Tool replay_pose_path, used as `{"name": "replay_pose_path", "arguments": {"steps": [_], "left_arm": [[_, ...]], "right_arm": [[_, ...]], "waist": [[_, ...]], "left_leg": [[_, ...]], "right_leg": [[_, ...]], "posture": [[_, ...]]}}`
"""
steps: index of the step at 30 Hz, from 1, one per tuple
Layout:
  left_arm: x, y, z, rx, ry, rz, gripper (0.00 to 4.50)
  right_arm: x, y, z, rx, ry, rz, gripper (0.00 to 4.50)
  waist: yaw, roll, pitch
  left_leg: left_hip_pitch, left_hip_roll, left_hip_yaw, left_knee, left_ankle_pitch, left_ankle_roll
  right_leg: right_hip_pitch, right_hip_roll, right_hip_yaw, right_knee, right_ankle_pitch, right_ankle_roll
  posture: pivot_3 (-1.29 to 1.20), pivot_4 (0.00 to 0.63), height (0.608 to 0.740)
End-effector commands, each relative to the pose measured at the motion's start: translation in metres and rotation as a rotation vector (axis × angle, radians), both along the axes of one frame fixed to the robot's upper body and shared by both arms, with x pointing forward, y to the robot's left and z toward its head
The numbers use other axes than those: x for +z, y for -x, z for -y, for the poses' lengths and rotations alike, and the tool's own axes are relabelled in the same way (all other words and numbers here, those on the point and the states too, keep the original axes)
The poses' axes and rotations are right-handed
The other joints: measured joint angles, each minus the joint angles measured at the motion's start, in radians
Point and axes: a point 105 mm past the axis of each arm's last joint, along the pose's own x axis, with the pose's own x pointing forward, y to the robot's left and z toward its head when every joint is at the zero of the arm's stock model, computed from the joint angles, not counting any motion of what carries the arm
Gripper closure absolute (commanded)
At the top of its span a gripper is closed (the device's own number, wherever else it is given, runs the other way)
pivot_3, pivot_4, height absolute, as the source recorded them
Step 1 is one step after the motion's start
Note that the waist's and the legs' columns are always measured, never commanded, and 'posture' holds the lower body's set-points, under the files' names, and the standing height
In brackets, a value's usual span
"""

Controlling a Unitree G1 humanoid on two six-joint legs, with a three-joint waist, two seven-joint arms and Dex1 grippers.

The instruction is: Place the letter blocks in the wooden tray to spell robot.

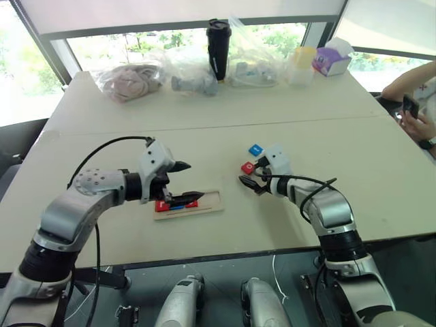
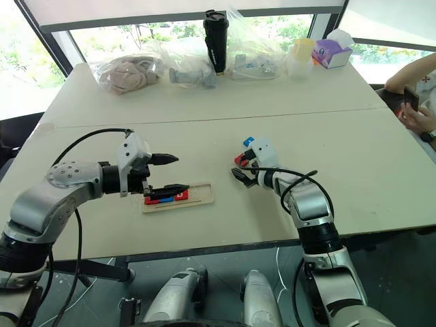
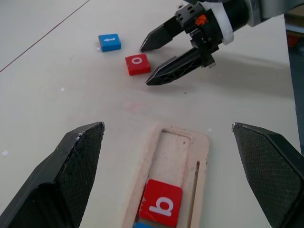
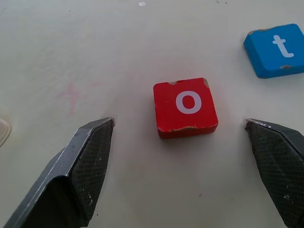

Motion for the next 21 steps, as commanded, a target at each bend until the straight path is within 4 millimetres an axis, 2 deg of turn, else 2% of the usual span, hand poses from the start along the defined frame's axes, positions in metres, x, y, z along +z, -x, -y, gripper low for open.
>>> {"name": "replay_pose_path", "arguments": {"steps": [1,5,6,9,14,17,19,21], "left_arm": [[0.006,0.001,0.004,-0.008,0.003,0.039,0.0],[0.002,0.002,0.002,0.003,-0.004,0.03,0.0],[0.002,0.002,0.002,0.005,-0.004,0.029,0.0],[0.001,0.003,0.001,0.007,-0.005,0.027,0.0],[0.003,0.003,0.0,0.011,-0.012,0.049,0.0],[0.001,0.004,-0.001,0.001,-0.028,0.052,0.0],[-0.001,0.006,-0.001,-0.015,-0.043,0.045,0.0],[-0.002,0.007,-0.002,-0.032,-0.06,0.045,0.0]], "right_arm": [[0.003,-0.009,-0.001,-0.008,0.04,0.046,0.88],[0.001,-0.009,-0.001,0.007,0.039,0.047,3.03],[0.001,-0.009,-0.001,0.008,0.036,0.048,3.37],[0.006,-0.009,0.003,-0.019,0.03,0.052,3.35],[0.032,-0.001,0.042,-0.207,0.118,0.154,3.35],[0.047,0.018,0.052,-0.325,0.058,0.165,3.35],[0.045,0.038,0.049,-0.396,-0.01,0.12,3.35],[0.041,0.06,0.034,-0.387,-0.023,0.09,3.35]], "waist": [[-0.002,0.0,0.0],[-0.001,0.0,0.0],[-0.001,0.0,0.0],[-0.001,0.0,0.0],[0.008,0.0,0.0],[0.011,0.0,0.0],[0.006,0.0,0.0],[0.003,0.0,0.0]], "left_leg": [[0.0,0.0,0.0,0.0,0.0,0.0],[0.0,0.0,0.0,0.0,0.0,0.0],[0.0,0.0,0.0,0.0,0.0,0.0],[0.0,0.0,0.0,0.001,0.0,0.0],[0.0,0.0,-0.001,0.001,0.0,0.0],[-0.001,-0.001,-0.001,0.001,0.0,0.0],[-0.001,0.0,-0.001,0.0,0.0,0.0],[-0.001,0.001,-0.003,-0.001,0.0,0.0]], "right_leg": [[0.0,0.0,0.0,0.0,0.0,0.0],[0.0,0.002,0.0,0.0,0.001,0.002],[0.0,0.002,0.0,0.0,0.001,0.002],[0.001,0.002,0.0,0.0,0.001,0.002],[0.001,0.001,0.0,0.0,0.0,0.0],[-0.001,-0.001,0.0,0.0,0.0,0.0],[-0.001,0.0,0.0,0.0,0.0,0.0],[-0.002,0.0,0.0,0.0,0.0,-0.001]], "posture": [[0.0,0.15,0.74],[0.0,0.15,0.74],[0.0,0.15,0.74],[0.0,0.15,0.74],[0.0,0.15,0.74],[0.0,0.15,0.74],[0.0,0.15,0.74],[0.0,0.15,0.74]]}}
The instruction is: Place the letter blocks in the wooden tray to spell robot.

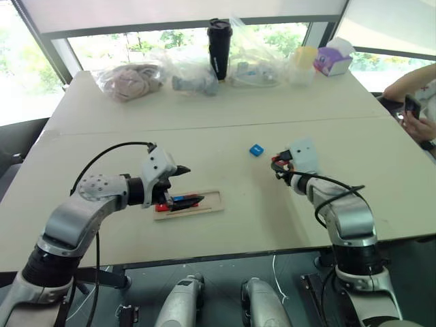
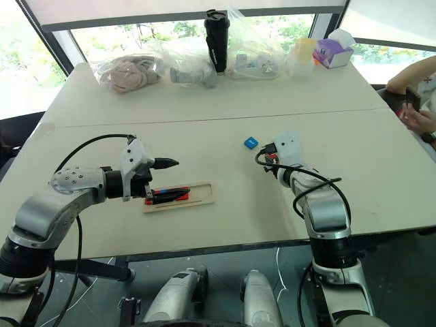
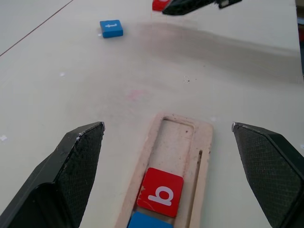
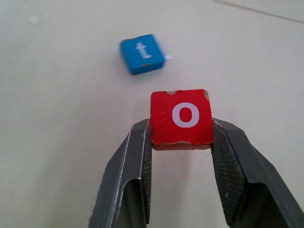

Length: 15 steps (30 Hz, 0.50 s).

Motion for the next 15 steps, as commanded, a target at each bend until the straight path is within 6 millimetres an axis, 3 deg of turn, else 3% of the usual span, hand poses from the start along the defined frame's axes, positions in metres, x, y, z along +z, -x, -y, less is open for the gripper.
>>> {"name": "replay_pose_path", "arguments": {"steps": [1,4,14,15], "left_arm": [[0.009,0.003,0.001,-0.04,-0.028,0.053,0.0],[0.008,-0.001,0.001,-0.044,-0.028,0.053,0.0],[-0.002,-0.007,0.0,-0.056,-0.037,0.039,0.0],[-0.002,-0.007,0.0,-0.054,-0.038,0.039,0.0]], "right_arm": [[0.003,0.034,-0.022,0.006,-0.053,-0.028,3.35],[-0.005,0.05,-0.04,0.008,-0.117,-0.093,3.35],[-0.018,0.058,-0.046,-0.024,-0.21,-0.185,3.35],[-0.02,0.059,-0.049,-0.007,-0.211,-0.198,2.29]], "waist": [[-0.003,0.0,0.0],[-0.006,0.0,0.0],[-0.004,0.001,0.0],[-0.004,0.001,0.0]], "left_leg": [[0.0,0.0,-0.001,0.0,0.0,0.0],[0.0,0.0,-0.001,-0.001,-0.001,-0.001],[0.0,-0.001,-0.001,-0.001,-0.002,-0.002],[0.0,-0.001,-0.001,-0.002,-0.001,-0.002]], "right_leg": [[0.0,0.0,0.0,0.0,0.0,0.0],[-0.001,0.0,0.0,0.0,0.0,0.0],[-0.002,-0.001,-0.001,-0.004,0.0,-0.001],[-0.002,-0.001,-0.001,-0.004,0.0,0.0]], "posture": [[0.0,0.15,0.74],[0.0,0.15,0.74],[0.0,0.15,0.74],[0.0,0.15,0.74]]}}
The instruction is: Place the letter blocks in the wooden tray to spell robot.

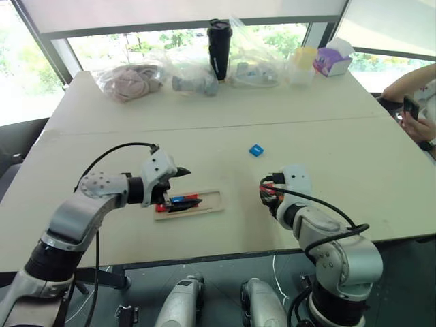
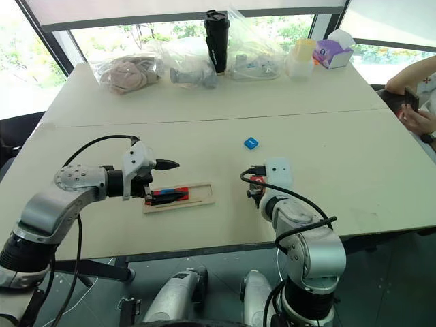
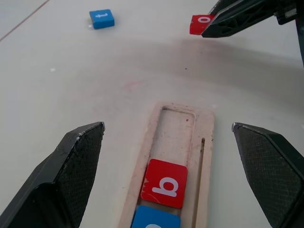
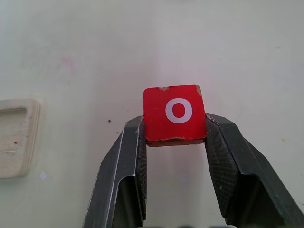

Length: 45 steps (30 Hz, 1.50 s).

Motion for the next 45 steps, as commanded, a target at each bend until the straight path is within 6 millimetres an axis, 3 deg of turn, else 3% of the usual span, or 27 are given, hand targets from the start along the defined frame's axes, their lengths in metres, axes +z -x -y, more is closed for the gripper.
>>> {"name": "replay_pose_path", "arguments": {"steps": [1,5,9,15,18,21,26,35,45], "left_arm": [[0.01,0.0,0.001,-0.014,0.0,0.055,0.0],[0.008,0.0,-0.002,-0.004,-0.004,0.054,0.0],[0.009,0.002,-0.005,0.001,-0.012,0.048,0.0],[0.009,0.002,-0.012,-0.005,-0.042,0.042,0.0],[0.011,0.003,-0.015,-0.03,-0.07,0.046,0.0],[0.014,0.006,-0.016,-0.058,-0.093,0.054,0.0],[0.016,0.009,-0.018,-0.092,-0.146,0.07,0.0],[0.019,0.011,-0.019,-0.072,-0.151,0.081,0.0],[0.021,0.011,-0.021,-0.048,-0.153,0.082,0.0]], "right_arm": [[0.004,0.004,-0.008,0.041,-0.022,0.011,1.86],[0.006,0.002,-0.01,0.083,-0.016,0.012,0.02],[0.047,-0.012,0.004,0.238,0.112,0.244,0.02],[0.078,-0.022,0.031,0.542,0.223,0.411,0.02],[0.058,-0.017,0.051,0.824,0.336,0.371,0.02],[0.034,-0.021,0.066,0.931,0.351,0.281,0.02],[0.021,-0.024,0.066,1.121,0.348,0.222,0.02],[0.012,-0.036,0.058,1.274,0.35,0.171,0.02],[-0.001,-0.052,0.058,1.325,0.37,0.126,0.02]], "waist": [[0.0,0.0,0.0],[-0.001,0.0,0.0],[0.001,0.0,0.0],[0.001,0.0,0.001],[0.002,-0.001,0.001],[-0.002,-0.001,0.001],[-0.003,-0.001,0.002],[0.005,-0.001,0.002],[-0.001,-0.001,0.002]], "left_leg": [[0.0,0.0,0.0,0.0,0.0,0.0],[0.0,0.0,0.0,0.0,0.0,0.0],[0.0,0.0,0.0,0.001,0.0,0.0],[0.0,0.0,-0.001,0.002,0.0,0.001],[0.0,-0.001,0.0,0.002,0.0,0.003],[0.002,0.0,-0.001,0.003,-0.001,0.005],[0.002,0.0,-0.001,0.004,-0.001,0.005],[0.001,-0.001,-0.002,0.005,-0.002,0.004],[0.001,-0.001,-0.001,0.005,-0.002,0.003]], "right_leg": [[0.0,0.0,0.0,0.0,0.0,0.0],[0.001,0.0,0.0,0.0,0.0,0.0],[0.001,0.0,0.0,0.0,0.0,0.0],[0.007,-0.001,-0.002,-0.002,0.0,0.0],[0.008,-0.001,-0.003,-0.003,-0.001,0.002],[0.012,-0.001,-0.004,-0.005,-0.001,0.002],[0.012,-0.002,-0.003,-0.004,-0.001,0.002],[0.011,-0.002,-0.003,-0.004,-0.001,0.002],[0.011,-0.001,-0.003,-0.003,-0.001,0.002]], "posture": [[0.0,0.15,0.74],[0.0,0.15,0.74],[0.0,0.15,0.74],[0.0,0.15,0.74],[0.0,0.15,0.74],[0.0,0.15,0.74],[0.0,0.15,0.74],[0.0,0.15,0.74],[0.0,0.15,0.74]]}}
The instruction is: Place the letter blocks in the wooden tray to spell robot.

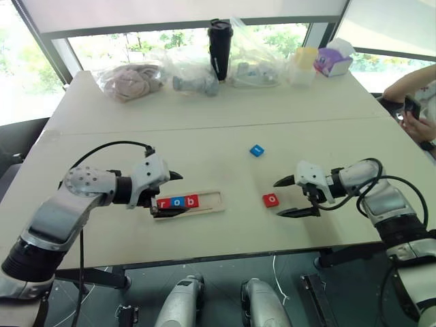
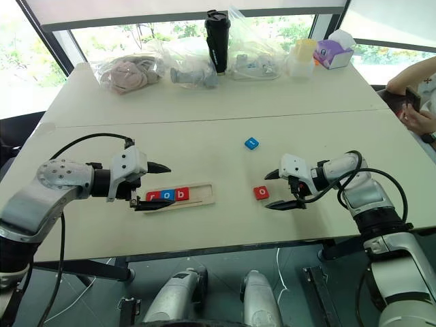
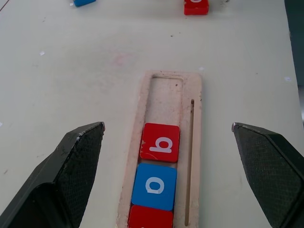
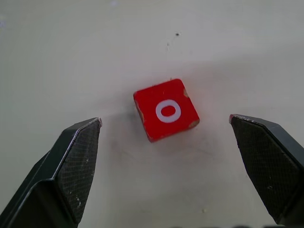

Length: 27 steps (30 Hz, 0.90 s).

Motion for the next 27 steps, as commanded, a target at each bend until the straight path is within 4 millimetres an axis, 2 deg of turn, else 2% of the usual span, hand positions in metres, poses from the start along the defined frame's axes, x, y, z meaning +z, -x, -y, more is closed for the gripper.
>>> {"name": "replay_pose_path", "arguments": {"steps": [1,3,4,5,6,8,11,16,20,23,27], "left_arm": [[0.012,0.001,-0.001,0.01,0.005,0.053,0.0],[0.011,0.001,-0.002,0.017,0.005,0.051,0.0],[0.011,0.001,-0.002,0.02,0.005,0.052,0.0],[0.011,0.001,-0.002,0.023,0.005,0.052,0.0],[0.011,0.002,-0.002,0.025,0.006,0.053,0.0],[0.012,0.002,-0.003,0.031,0.006,0.055,0.0],[0.013,0.002,-0.008,0.046,0.003,0.057,0.0],[0.018,0.002,-0.015,0.079,-0.006,0.064,0.0],[0.02,0.012,-0.021,0.088,-0.049,0.036,0.0],[0.022,0.02,-0.026,0.098,-0.085,0.027,0.0],[0.02,0.027,-0.029,0.115,-0.096,0.013,0.0]], "right_arm": [[0.005,-0.006,-0.006,0.022,-0.012,0.02,0.26],[0.002,-0.01,-0.01,0.022,-0.018,0.013,0.83],[0.001,-0.011,-0.011,0.021,-0.022,0.007,1.27],[0.0,-0.012,-0.012,0.021,-0.026,0.002,1.97],[0.0,-0.012,-0.012,0.021,-0.028,-0.001,2.29],[0.002,-0.013,-0.012,0.024,-0.029,-0.001,3.3],[0.007,-0.013,-0.013,0.031,-0.035,0.002,3.33],[0.042,-0.02,-0.038,0.046,-0.108,0.073,3.33],[0.061,-0.029,-0.09,0.088,-0.126,0.168,3.33],[0.064,-0.028,-0.124,0.112,-0.135,0.189,3.33],[0.059,-0.021,-0.156,0.13,-0.144,0.174,3.33]], "waist": [[0.0,0.0,0.0],[0.0,0.0,0.0],[0.0,0.0,0.0],[0.0,0.0,0.0],[0.0,0.0,0.0],[0.001,0.0,0.0],[0.002,0.0,0.0],[-0.003,0.0,0.0],[-0.01,0.0,0.0],[-0.005,0.0,0.0],[0.004,0.0,0.0]], "left_leg": [[0.0,0.0,0.0,0.0,0.0,0.0],[0.0,0.0,0.0,0.0,0.001,0.001],[0.0,0.0,0.0,0.0,0.001,0.001],[0.0,0.0,0.0,0.0,0.001,0.001],[0.0,0.0,0.0,0.0,0.001,0.001],[0.0,0.0,0.0,0.0,0.001,0.001],[0.0,0.0,0.0,0.0,0.0,0.0],[0.0,0.0,0.0,0.0,0.0,0.0],[0.0,0.001,0.001,0.0,0.0,-0.001],[0.0,0.001,0.0,-0.002,0.001,-0.001],[-0.001,-0.001,0.0,-0.002,0.001,-0.002]], "right_leg": [[0.0,0.0,0.0,0.0,0.0,0.0],[0.0,0.0,0.0,0.001,0.0,0.0],[0.0,0.0,0.0,0.001,0.0,0.0],[0.0,0.0,0.0,0.001,0.0,0.0],[0.0,0.0,0.0,0.001,0.0,0.0],[0.0,0.0,0.0,0.001,0.0,0.0],[0.0,0.0,0.0,0.001,0.0,0.0],[-0.002,0.0,0.001,0.002,0.0,0.0],[-0.004,0.001,0.002,0.004,0.0,0.0],[-0.005,0.002,0.002,0.004,0.0,0.0],[-0.009,0.002,0.002,0.004,0.0,0.0]], "posture": [[0.0,0.15,0.74],[0.0,0.15,0.74],[0.0,0.15,0.74],[0.0,0.15,0.74],[0.0,0.15,0.74],[0.0,0.15,0.74],[0.0,0.15,0.74],[0.0,0.15,0.74],[0.0,0.15,0.74],[0.0,0.15,0.74],[0.0,0.15,0.74]]}}
